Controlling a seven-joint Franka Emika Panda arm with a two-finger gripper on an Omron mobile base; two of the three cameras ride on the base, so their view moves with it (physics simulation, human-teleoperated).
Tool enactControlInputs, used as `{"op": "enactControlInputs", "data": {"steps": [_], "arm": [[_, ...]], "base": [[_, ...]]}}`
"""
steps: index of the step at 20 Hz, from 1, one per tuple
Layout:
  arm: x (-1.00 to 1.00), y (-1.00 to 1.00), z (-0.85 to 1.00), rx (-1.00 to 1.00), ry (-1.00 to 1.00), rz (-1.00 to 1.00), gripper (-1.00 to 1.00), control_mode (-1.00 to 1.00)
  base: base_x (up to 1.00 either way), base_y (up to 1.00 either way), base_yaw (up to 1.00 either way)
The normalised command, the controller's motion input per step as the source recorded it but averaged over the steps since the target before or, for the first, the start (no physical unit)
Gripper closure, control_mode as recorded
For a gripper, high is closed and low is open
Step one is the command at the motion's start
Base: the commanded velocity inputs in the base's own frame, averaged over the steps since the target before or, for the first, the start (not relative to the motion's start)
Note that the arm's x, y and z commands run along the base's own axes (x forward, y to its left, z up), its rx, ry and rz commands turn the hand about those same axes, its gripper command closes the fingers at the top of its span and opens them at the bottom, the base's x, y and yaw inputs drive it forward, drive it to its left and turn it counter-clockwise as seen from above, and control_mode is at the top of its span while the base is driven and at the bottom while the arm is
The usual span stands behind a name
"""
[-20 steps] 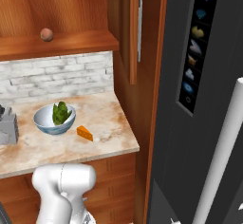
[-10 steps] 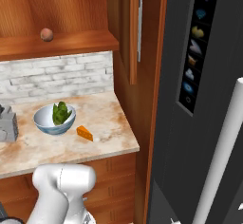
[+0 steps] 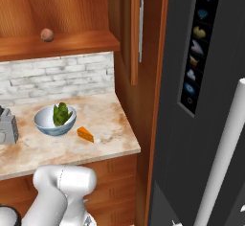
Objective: Pick the cheese from the fridge and the cheese grater from the cabinet and place them next to the salad bowl.
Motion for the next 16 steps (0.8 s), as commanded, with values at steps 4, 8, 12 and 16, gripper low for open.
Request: {"op": "enactControlInputs", "data": {"steps": [4,8,12,16], "arm": [[0.0,0.01,-0.04,-0.13,0.0,0.0,1.0,-1.0],[0.12,0.0,0.0,-0.08,0.0,0.0,1.0,-1.0],[0.26,0.0,0.0,-0.02,0.0,0.0,1.0,-1.0],[0.25,0.0,-0.02,0.0,0.0,0.0,1.0,-1.0]], "base": [[0.0,0.0,0.0],[0.0,0.0,0.0],[0.0,0.0,0.0],[0.0,0.0,0.0]]}}
